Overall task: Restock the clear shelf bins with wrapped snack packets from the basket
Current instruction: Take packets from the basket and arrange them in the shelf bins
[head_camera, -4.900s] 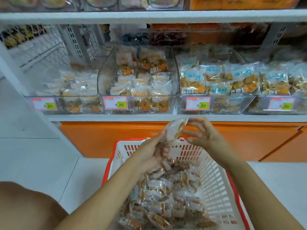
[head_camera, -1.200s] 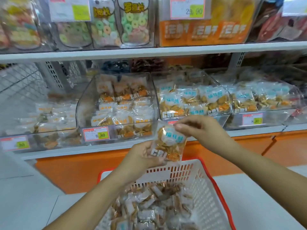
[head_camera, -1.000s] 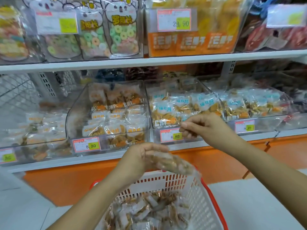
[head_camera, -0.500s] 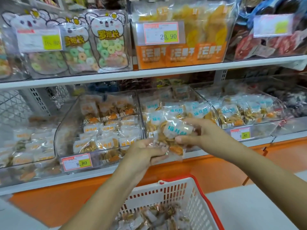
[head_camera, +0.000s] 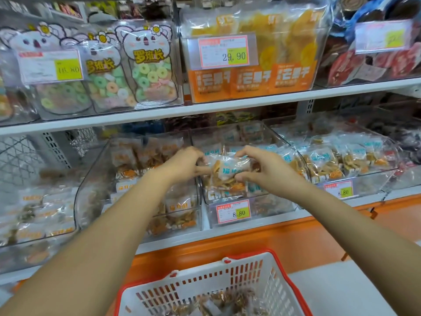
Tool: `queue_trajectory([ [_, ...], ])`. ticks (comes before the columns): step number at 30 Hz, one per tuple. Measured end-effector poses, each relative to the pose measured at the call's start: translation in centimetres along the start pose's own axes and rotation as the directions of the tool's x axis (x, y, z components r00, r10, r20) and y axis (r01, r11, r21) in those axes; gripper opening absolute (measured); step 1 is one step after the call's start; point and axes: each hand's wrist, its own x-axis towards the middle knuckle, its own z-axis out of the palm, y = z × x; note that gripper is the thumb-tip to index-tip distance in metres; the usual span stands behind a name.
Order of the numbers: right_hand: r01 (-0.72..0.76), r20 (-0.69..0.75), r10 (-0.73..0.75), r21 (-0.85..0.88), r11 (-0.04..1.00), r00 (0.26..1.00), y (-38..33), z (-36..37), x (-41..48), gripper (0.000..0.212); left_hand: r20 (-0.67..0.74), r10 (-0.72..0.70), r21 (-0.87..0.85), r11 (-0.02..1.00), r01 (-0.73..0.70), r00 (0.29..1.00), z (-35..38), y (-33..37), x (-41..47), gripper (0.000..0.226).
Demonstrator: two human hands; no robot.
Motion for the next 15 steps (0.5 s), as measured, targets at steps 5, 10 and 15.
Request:
queue_trajectory([
  [5, -0.069, 0.229, 0.092, -0.108, 0.992, 0.969, -0.5, -0.1, 2.2, 0.037, -0.094, -0.018, -0.096, 0.995, 0.009, 0.995, -0.6, 0.4, 1.1, 0.007],
  [10, -0.165, 0.27, 0.225, -0.228, 0.96, 0.936, -0.5, 1.8, 3.7, 0.058, -0.176, -0.021, -0.147, 0.989, -0.005, 0.984, -1.1, 0.7, 0.5, 0.015],
  [15, -0.174, 0.146, 0.249, -0.395, 0.902, 0.958, -1.3, 3.3, 3.6, 0.042, -0.416, -0.149, -0.232, 0.971, 0.054, 0.897, -0.2, 2.0, -0.7, 0.019],
])
